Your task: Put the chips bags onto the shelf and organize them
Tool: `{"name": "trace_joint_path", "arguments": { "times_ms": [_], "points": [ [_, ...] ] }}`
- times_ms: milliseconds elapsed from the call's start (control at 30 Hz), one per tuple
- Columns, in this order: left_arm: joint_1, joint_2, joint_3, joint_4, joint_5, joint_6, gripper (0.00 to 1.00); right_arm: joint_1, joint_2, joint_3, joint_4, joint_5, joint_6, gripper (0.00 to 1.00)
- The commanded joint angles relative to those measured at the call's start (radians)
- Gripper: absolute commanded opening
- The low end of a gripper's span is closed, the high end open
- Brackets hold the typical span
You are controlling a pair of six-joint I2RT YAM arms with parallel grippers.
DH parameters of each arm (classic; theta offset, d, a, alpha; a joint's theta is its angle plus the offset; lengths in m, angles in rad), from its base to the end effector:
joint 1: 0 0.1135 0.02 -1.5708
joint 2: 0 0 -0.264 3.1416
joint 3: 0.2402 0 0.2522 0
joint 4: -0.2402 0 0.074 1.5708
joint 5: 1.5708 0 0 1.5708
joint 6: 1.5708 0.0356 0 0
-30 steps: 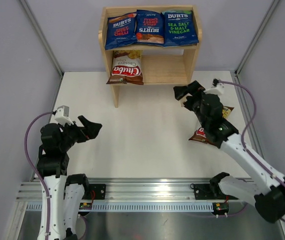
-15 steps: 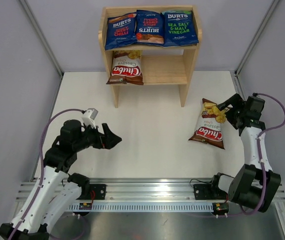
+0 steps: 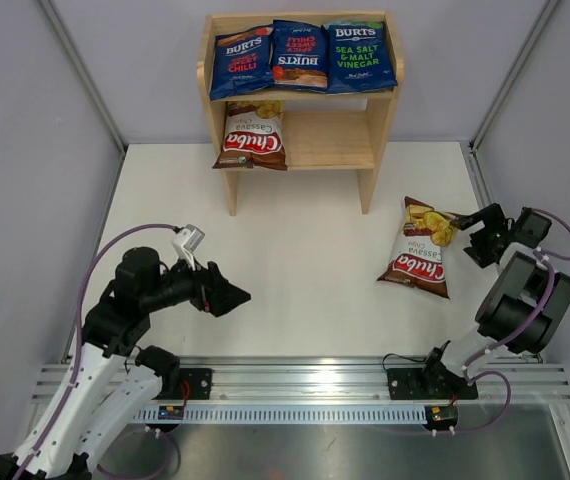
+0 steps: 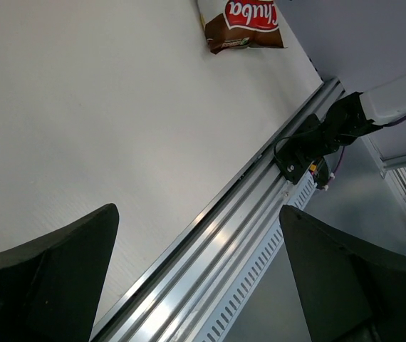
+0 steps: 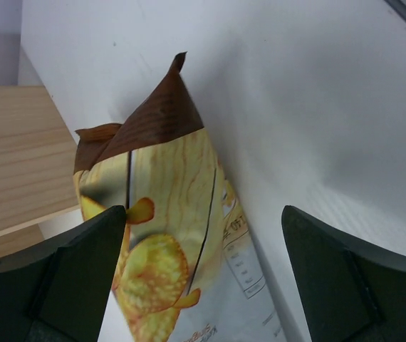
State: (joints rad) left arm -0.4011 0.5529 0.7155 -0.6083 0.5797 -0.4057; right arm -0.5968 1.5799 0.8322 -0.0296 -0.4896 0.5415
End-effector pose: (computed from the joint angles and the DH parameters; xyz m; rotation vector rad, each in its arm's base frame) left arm 0.1038 -0.0652 0.3063 0.3854 2.0756 -1.0826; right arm 0.2724 -0.1648 0.1810 1.0295 2.0527 0.5439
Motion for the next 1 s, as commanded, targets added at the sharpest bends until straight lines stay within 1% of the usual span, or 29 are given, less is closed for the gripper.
{"name": "trace_joint_path", "arguments": {
  "times_ms": [0, 67, 167, 233, 333, 433, 500, 533, 600, 633, 733, 800, 867, 967],
  "points": [
    [-0.005, -0.027, -0.004, 0.064, 0.091, 0.025, 0.99, -0.017, 0.064, 0.056, 0.077, -0.065, -0.08, 0.99],
    [-0.005, -0.053, -0.001, 0.061, 0.072, 0.024, 0.99, -0.017, 0.106, 0.067, 0.126, -0.156, -0.066, 1.0],
    [-0.005, -0.079, -0.004, 0.064, 0.071, 0.025, 0.99, -0.017, 0.155, 0.047, 0.279, -0.268, -0.02, 0.99],
    [-0.005, -0.08, -0.004, 0.064, 0.077, 0.025, 0.99, -0.017, 0.186, 0.074, 0.289, -0.309, -0.025, 0.99],
    [-0.005, -0.082, -0.002, 0.062, 0.083, 0.027, 0.99, -0.018, 0.242, 0.082, 0.379, -0.435, 0.021, 0.99],
    [-0.007, -0.088, -0.004, 0.068, 0.086, 0.028, 0.99, -0.017, 0.281, 0.097, 0.408, -0.495, 0.046, 0.99],
    [-0.007, -0.088, -0.005, 0.068, 0.094, 0.027, 0.99, -0.011, 0.301, 0.12, 0.38, -0.491, 0.022, 1.0],
    [-0.007, -0.087, -0.004, 0.068, 0.095, 0.027, 0.99, -0.005, 0.307, 0.13, 0.332, -0.483, 0.0, 0.99],
    [-0.007, -0.082, -0.004, 0.071, 0.103, 0.03, 0.99, 0.021, 0.336, 0.192, 0.228, -0.451, -0.115, 0.99],
    [-0.008, -0.079, -0.005, 0.07, 0.106, 0.03, 0.99, 0.05, 0.35, 0.218, 0.123, -0.414, -0.182, 0.99],
    [-0.025, -0.082, -0.004, 0.068, 0.106, 0.028, 0.99, 0.069, 0.39, 0.263, 0.068, -0.374, -0.209, 0.99],
    [-0.038, -0.088, -0.004, 0.07, 0.101, 0.028, 0.99, 0.069, 0.433, 0.303, 0.034, -0.371, -0.236, 0.97],
    [-0.039, -0.087, -0.005, 0.07, 0.097, 0.028, 0.99, 0.069, 0.439, 0.301, 0.019, -0.377, -0.221, 0.91],
    [-0.039, -0.077, -0.001, 0.067, 0.089, 0.03, 0.99, 0.069, 0.437, 0.303, 0.002, -0.368, -0.21, 0.74]
  ]
}}
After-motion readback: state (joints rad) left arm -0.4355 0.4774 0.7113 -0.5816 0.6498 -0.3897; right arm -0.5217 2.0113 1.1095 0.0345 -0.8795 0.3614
